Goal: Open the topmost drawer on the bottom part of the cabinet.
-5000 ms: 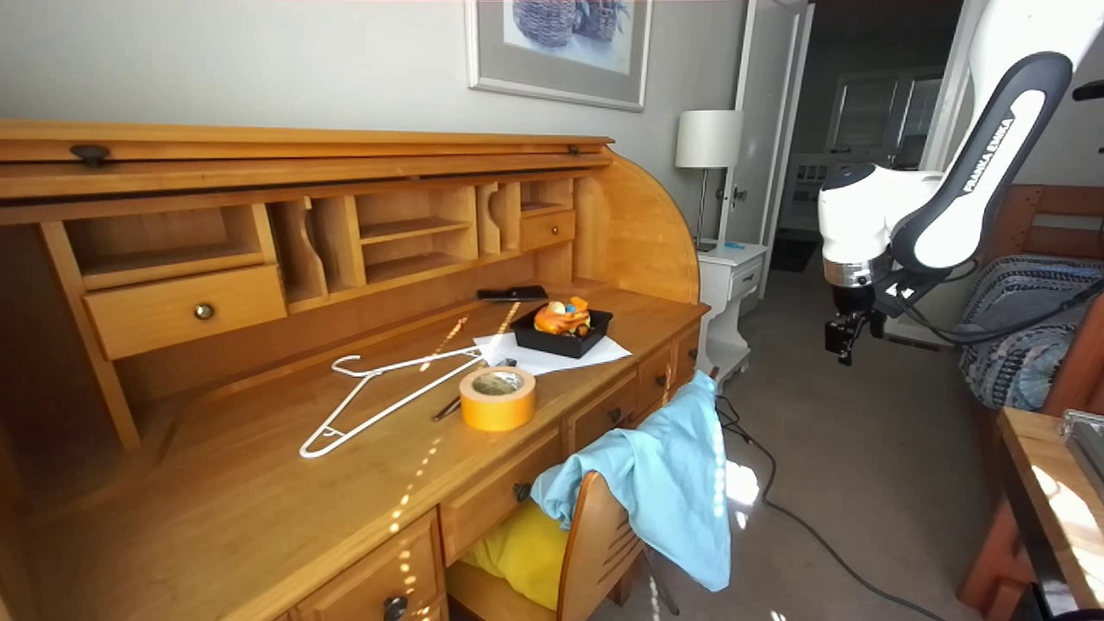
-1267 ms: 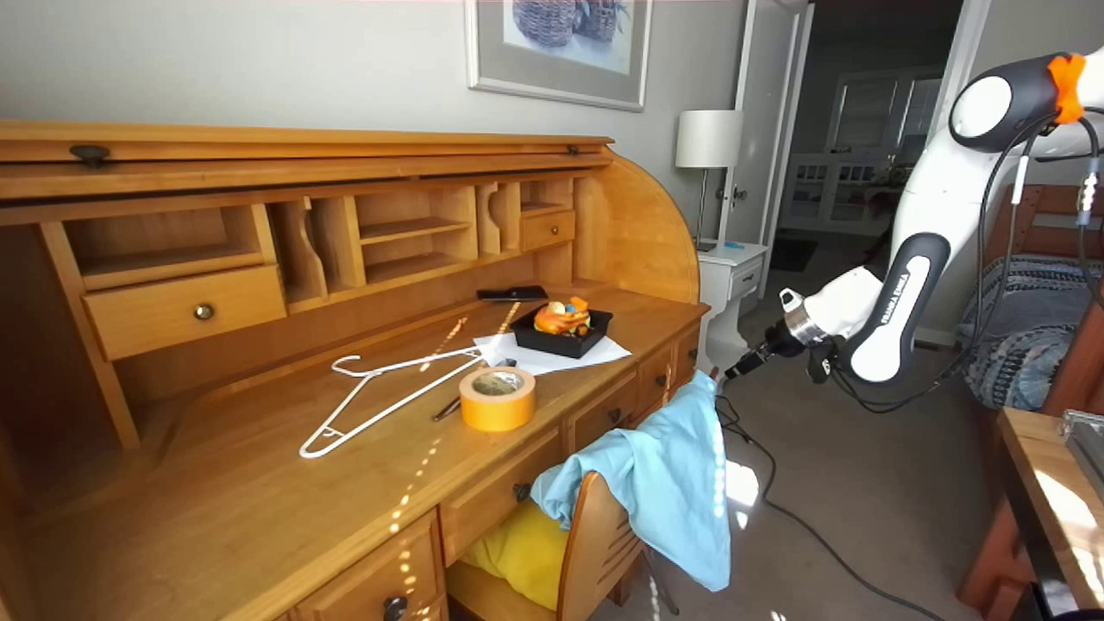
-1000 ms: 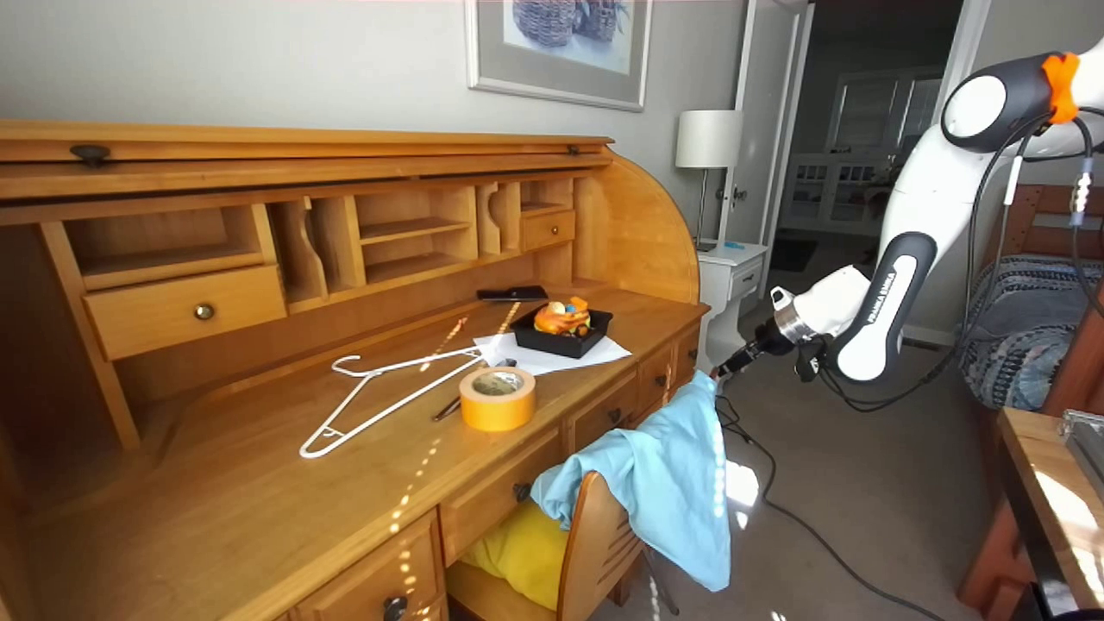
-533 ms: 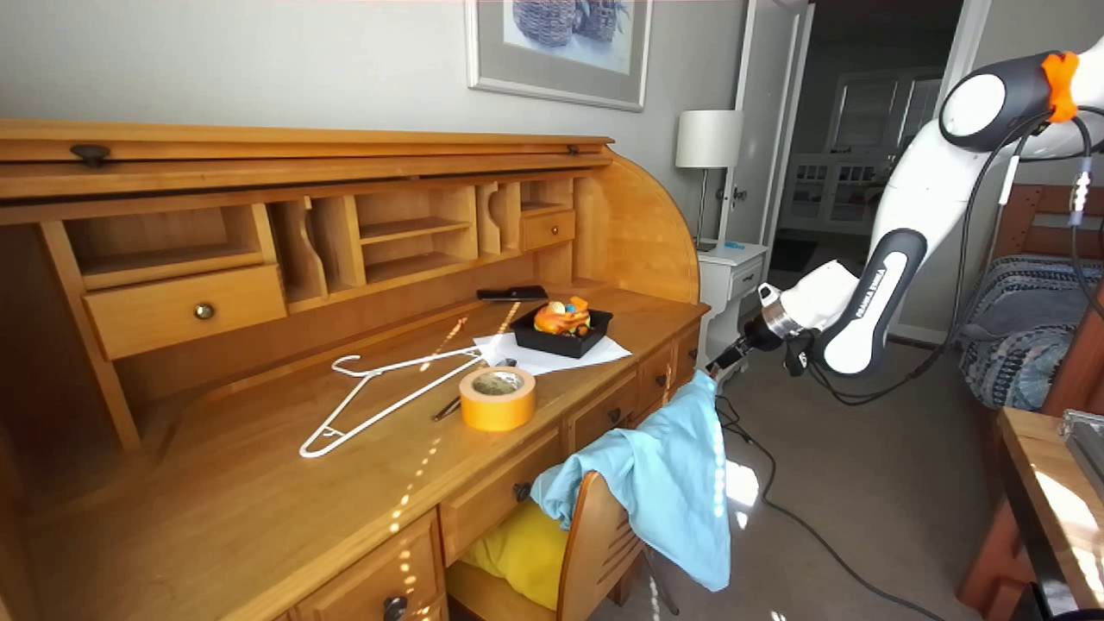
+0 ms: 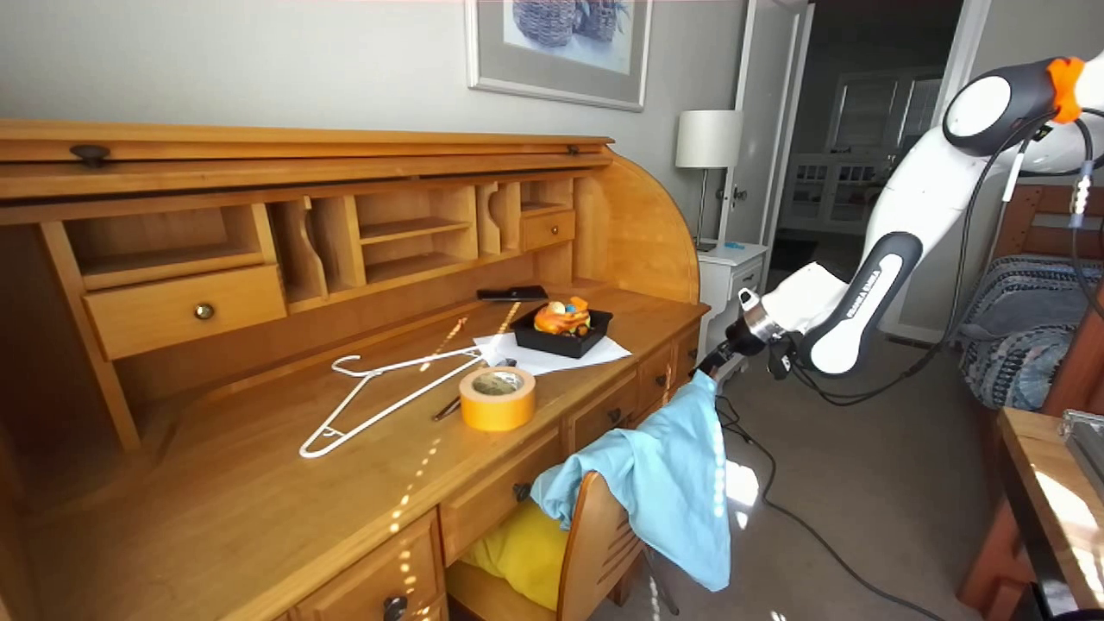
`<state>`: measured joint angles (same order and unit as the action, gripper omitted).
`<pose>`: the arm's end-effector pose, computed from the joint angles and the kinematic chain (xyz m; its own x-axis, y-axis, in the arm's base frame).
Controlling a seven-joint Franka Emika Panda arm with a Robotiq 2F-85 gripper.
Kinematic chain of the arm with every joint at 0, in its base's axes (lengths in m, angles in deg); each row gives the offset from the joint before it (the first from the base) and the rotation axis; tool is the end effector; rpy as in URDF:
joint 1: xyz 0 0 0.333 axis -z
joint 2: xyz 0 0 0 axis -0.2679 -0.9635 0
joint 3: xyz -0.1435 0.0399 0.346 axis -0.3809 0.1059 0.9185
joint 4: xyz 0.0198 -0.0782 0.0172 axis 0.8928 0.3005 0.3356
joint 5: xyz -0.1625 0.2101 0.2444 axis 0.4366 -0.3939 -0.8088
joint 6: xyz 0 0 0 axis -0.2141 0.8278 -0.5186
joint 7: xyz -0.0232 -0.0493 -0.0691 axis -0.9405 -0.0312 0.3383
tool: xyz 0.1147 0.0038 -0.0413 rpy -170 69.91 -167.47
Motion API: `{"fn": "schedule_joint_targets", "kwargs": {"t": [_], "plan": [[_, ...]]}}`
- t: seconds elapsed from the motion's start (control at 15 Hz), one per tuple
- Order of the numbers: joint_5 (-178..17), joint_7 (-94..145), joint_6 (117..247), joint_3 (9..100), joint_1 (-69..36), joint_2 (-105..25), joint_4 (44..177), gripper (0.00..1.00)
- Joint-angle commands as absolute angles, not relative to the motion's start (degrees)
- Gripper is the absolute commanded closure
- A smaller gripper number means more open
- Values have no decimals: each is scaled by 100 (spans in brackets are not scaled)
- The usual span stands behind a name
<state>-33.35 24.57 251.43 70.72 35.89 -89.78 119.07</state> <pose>0.5528 -0.3505 0.0574 0.7554 -0.0396 0.6541 -0.0344 -0.9992 -0.0207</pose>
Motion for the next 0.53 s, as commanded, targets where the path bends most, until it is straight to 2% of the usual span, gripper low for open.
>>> {"fn": "schedule_joint_targets", "kwargs": {"t": [0.0,0.47], "plan": [[-2858,2443,24860,7586,3896,-9320,11556,0],[-2888,2585,24522,7919,3935,-9584,11363,0]]}}
